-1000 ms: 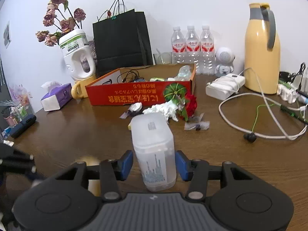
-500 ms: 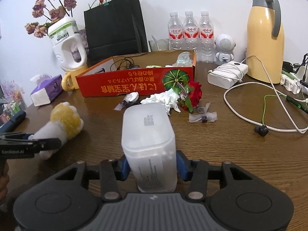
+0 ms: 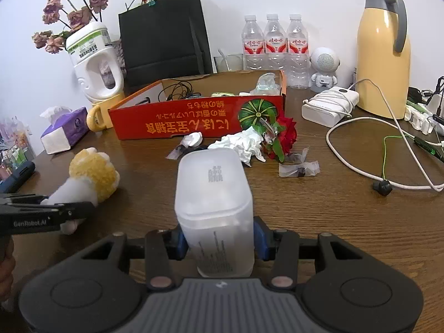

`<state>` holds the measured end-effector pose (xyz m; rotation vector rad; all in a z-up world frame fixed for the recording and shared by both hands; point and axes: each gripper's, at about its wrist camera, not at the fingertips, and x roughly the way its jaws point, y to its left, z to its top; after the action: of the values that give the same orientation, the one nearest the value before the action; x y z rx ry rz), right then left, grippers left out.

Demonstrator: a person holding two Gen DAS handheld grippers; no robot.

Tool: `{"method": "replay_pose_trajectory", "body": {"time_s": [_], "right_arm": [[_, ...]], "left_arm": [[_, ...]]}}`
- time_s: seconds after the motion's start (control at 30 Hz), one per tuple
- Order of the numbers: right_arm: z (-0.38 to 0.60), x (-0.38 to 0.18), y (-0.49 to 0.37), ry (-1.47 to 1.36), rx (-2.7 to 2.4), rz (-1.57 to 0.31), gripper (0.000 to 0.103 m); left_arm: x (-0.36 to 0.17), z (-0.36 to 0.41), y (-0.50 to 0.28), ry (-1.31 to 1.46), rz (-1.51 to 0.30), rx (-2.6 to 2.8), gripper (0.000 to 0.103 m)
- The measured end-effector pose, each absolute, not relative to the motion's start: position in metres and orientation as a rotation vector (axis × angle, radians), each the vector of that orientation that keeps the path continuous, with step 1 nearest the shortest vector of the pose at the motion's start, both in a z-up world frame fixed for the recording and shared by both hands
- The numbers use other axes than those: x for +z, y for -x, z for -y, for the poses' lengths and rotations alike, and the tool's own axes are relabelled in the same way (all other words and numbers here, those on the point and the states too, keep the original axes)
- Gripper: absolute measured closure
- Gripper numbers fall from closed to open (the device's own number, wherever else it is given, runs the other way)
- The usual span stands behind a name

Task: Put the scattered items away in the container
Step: 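Carry plush toy and white container over the box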

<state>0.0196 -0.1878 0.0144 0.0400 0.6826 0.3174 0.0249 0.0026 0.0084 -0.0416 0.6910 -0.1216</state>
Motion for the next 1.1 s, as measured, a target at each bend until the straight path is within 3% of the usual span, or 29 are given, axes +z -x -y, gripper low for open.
{"method": "replay_pose_trajectory", "body": {"time_s": [0.23, 0.43, 0.67, 0.9, 1.1], "right_arm": [[0.181, 0.022, -0.009, -0.056, 0.309, -0.644, 0.06], [0.175, 0.045, 0.041, 0.005, 0.297, -0.513, 0.06], [0.169, 0.062, 0.086, 0.01, 0.332, -0.411, 0.06], [0.182, 0.096, 0.026, -0.055, 0.322, -0.363, 0.06], [0.186, 0.153, -0.096, -0.109, 0.312, -0.381, 0.06]], "left_arm": [[0.024, -0.012, -0.004, 0.209, -0.644, -0.1, 0.056], [0.046, 0.0, 0.064, 0.222, -0.455, -0.087, 0.056], [0.058, 0.017, 0.097, 0.153, -0.366, -0.05, 0.055], [0.098, 0.016, 0.021, 0.087, -0.274, -0.041, 0.055], [0.146, 0.014, -0.112, 0.102, -0.325, -0.05, 0.055]]}}
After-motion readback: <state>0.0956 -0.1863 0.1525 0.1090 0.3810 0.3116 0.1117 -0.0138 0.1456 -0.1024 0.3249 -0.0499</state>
